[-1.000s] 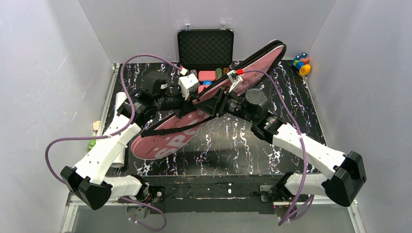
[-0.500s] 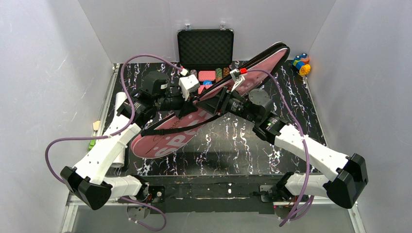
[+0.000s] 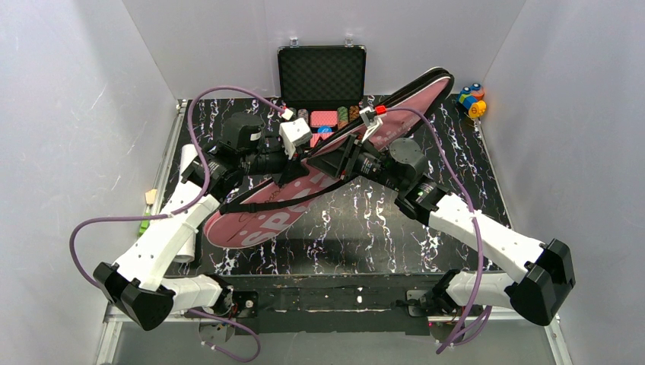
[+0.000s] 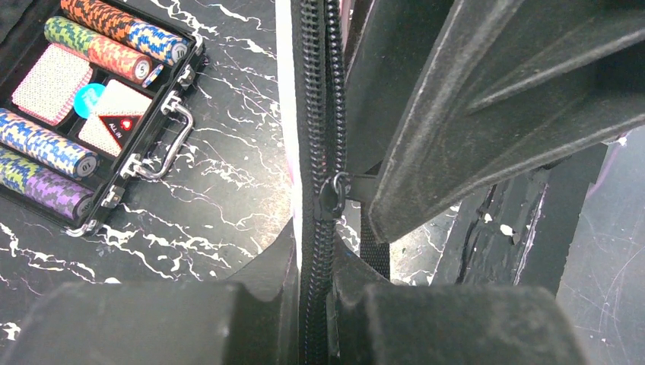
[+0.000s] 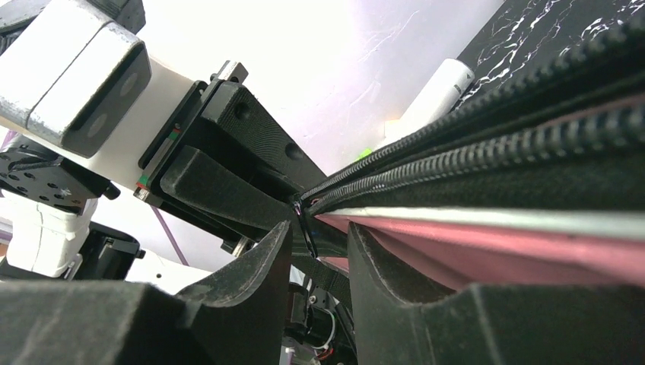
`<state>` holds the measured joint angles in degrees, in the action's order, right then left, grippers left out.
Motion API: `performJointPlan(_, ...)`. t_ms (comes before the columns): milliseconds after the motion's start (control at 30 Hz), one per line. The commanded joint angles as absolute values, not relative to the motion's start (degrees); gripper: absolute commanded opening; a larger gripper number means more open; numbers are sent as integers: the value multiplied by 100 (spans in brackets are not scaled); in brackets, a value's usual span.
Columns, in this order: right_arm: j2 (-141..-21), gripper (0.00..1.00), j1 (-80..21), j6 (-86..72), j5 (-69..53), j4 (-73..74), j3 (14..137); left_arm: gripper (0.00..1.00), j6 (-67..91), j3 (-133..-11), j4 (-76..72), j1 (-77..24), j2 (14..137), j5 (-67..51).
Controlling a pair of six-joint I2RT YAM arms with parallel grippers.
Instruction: Pack up the badminton gear
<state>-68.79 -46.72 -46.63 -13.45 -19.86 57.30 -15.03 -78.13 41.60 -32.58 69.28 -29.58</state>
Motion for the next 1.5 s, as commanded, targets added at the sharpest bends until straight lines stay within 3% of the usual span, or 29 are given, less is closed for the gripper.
performJointPlan(0,-6997,40,-4627,-4729,-1327,-2434,6061,0,-1563,-7840,3766,-3287,6563,-3401)
performJointPlan(200,-7090,33,-4623,-4800,-1380,-2524,6117,0,-1556,-7808,3769,-3285,6557,-3426)
performJointPlan(467,-6993,1,-4619,-4767,-1320,-2468,6138,0,-1640,-7643,3772,-3340,6484,-3326)
performJointPlan(900,-5986,1,-4002,-4418,-1019,-1346,5806,0,-1815,-7641,3840,-3340,6439,-3190)
performJointPlan(1467,-4854,1,-1491,-4237,-1419,-103,5803,0,-1918,-7585,3923,-3335,6349,-3162)
